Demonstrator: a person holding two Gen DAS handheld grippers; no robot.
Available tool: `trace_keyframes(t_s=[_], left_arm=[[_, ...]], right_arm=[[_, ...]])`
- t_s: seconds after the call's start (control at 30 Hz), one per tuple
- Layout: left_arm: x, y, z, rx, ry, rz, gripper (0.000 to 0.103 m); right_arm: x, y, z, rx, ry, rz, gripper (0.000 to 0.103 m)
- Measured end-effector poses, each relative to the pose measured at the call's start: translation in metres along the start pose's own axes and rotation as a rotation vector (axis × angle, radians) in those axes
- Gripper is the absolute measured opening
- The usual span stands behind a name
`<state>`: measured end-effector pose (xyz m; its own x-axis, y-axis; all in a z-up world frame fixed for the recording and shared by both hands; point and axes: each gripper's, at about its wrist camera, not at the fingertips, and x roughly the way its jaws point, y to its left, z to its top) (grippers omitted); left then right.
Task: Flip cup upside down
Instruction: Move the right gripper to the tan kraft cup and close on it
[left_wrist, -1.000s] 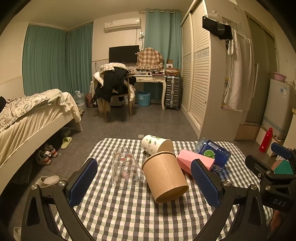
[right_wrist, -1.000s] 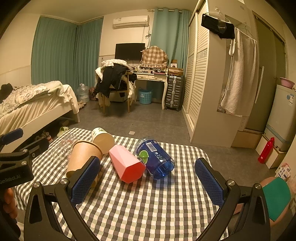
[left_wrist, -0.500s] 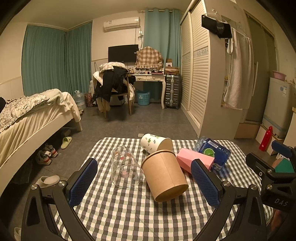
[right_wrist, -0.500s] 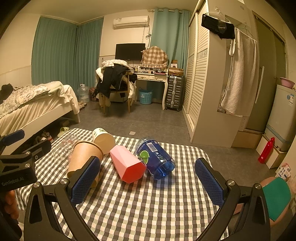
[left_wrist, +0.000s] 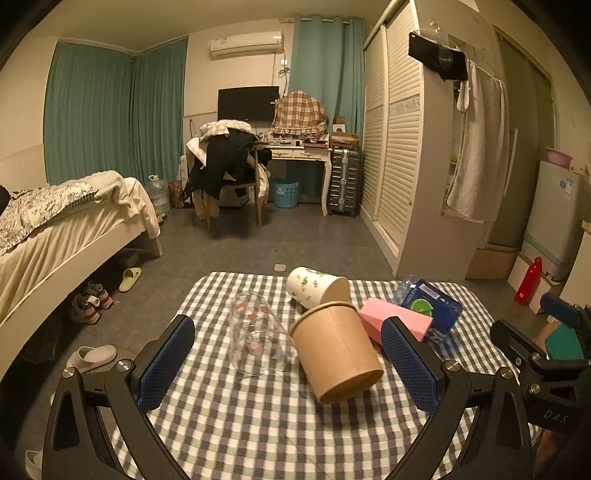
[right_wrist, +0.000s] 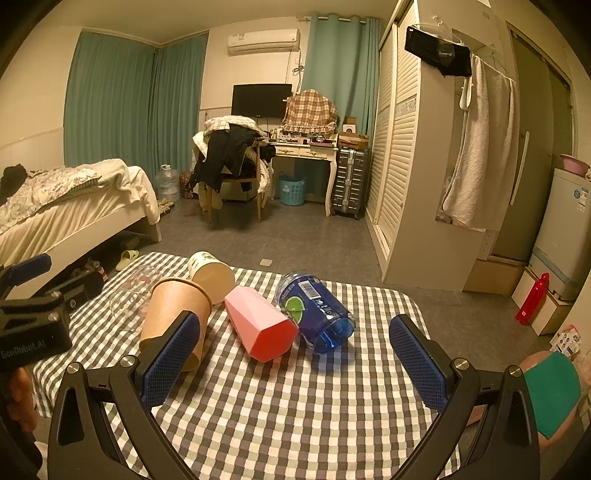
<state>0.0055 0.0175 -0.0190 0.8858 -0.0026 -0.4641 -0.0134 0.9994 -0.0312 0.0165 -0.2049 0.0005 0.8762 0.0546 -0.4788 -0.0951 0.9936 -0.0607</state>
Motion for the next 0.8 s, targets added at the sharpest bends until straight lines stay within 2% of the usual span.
trace_keyframes(t_s=[0.17,0.43,0.7,0.8], left_arm=[[0.005,0.026,0.007,0.003,0.011,0.03,0.103],[0.027,0.074,0.002,-0.057,0.076,0.108,0.103],[0.038,0.098,0.004,-0.101,0.117,0.113,0.103],[0.039,0.099,0.003,-0.098,0.125,0.107,0.103]], right_arm=[[0.007,0.022,-0.001,-0.014,0.032,0.031,0.103],[0.06,0.085,-0.016,-0.075,0.151,0.125,0.103],[0.117,0.12,-0.027,-0.101,0.225,0.112,0.102],[0.128,0.119,-0.031,-0.079,0.26,0.104,0.092]])
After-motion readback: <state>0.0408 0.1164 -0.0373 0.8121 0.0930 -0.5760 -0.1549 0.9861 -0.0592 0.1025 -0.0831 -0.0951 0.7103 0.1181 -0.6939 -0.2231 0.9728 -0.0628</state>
